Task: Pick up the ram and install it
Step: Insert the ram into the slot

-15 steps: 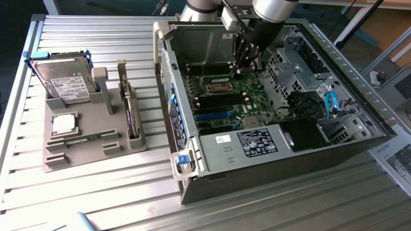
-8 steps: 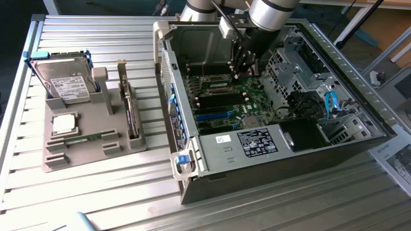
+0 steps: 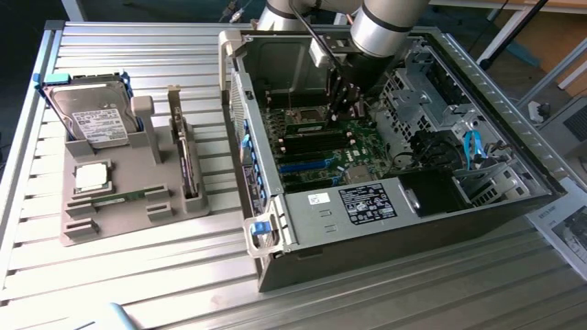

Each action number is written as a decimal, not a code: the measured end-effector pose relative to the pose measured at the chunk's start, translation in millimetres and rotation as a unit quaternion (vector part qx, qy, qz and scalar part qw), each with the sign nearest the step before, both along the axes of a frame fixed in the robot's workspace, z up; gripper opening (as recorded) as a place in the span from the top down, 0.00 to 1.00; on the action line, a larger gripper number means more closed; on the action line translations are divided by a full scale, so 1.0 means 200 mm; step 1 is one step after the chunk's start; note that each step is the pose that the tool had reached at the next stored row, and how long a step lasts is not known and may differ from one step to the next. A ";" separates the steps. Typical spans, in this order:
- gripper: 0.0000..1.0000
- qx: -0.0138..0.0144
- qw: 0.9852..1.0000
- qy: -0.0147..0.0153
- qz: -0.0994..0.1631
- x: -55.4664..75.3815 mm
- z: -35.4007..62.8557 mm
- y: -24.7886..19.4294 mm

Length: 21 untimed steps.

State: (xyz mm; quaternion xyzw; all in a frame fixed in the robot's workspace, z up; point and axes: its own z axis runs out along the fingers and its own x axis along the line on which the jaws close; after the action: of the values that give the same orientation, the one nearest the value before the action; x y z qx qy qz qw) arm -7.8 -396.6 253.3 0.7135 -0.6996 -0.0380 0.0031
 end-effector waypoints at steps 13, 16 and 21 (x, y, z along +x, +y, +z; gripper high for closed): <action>0.88 0.000 1.000 0.000 0.000 0.00 0.000 -0.014; 0.88 0.000 1.000 0.000 0.000 0.00 0.000 -0.015; 0.88 0.000 1.000 0.000 0.000 0.00 0.000 -0.021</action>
State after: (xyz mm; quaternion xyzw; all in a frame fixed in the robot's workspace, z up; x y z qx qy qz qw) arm -7.7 -400.7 253.3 0.7136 -0.6995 -0.0380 0.0031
